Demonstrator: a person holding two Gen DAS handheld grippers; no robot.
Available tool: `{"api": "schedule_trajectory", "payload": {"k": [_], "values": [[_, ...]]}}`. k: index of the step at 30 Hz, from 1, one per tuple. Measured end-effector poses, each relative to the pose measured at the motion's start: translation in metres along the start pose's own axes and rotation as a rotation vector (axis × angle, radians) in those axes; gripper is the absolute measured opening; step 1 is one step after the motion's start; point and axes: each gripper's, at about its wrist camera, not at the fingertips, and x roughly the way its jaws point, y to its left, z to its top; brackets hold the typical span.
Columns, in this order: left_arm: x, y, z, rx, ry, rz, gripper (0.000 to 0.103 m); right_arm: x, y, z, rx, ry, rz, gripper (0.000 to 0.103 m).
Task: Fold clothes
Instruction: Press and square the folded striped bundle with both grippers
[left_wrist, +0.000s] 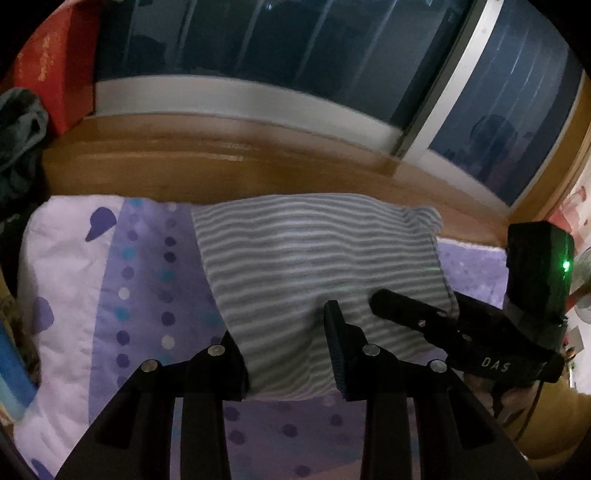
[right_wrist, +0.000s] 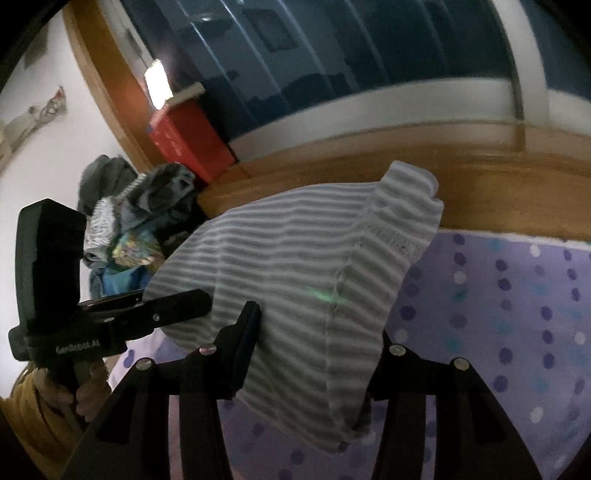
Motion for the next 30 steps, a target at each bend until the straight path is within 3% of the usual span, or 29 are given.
{"api": "schedule_trajectory", "payload": {"k": [6, 13, 18, 23, 26, 29, 30], "values": [[0.029, 0.021, -0.009, -0.042, 0.052, -0.034, 0.033, 0.019, -0.009, -0.019, 0.064, 0.06, -0.02, 0.048], [0.036, 0.029, -0.013, -0.078, 0.054, -0.084, 0.034, 0.025, -0.013, -0.025, 0.104, 0.063, -0.018, 0.048], [-0.001, 0.011, -0.012, -0.05, 0.013, -0.082, 0.034, 0.01, 0.013, -0.02, 0.027, 0.058, -0.047, 0.048], [-0.046, -0.006, -0.022, -0.02, 0.005, -0.077, 0.034, -0.022, 0.031, -0.023, 0.054, 0.086, 0.022, 0.048], [-0.032, -0.005, -0.032, -0.011, 0.033, -0.036, 0.034, -0.016, 0.03, -0.028, 0.034, 0.109, 0.011, 0.048], [0.009, 0.014, -0.037, -0.057, 0.081, -0.006, 0.034, 0.01, 0.012, -0.038, 0.043, 0.143, -0.029, 0.048], [0.024, 0.024, -0.038, -0.079, 0.097, -0.007, 0.039, 0.02, 0.006, -0.043, 0.052, 0.154, -0.036, 0.048]]}}
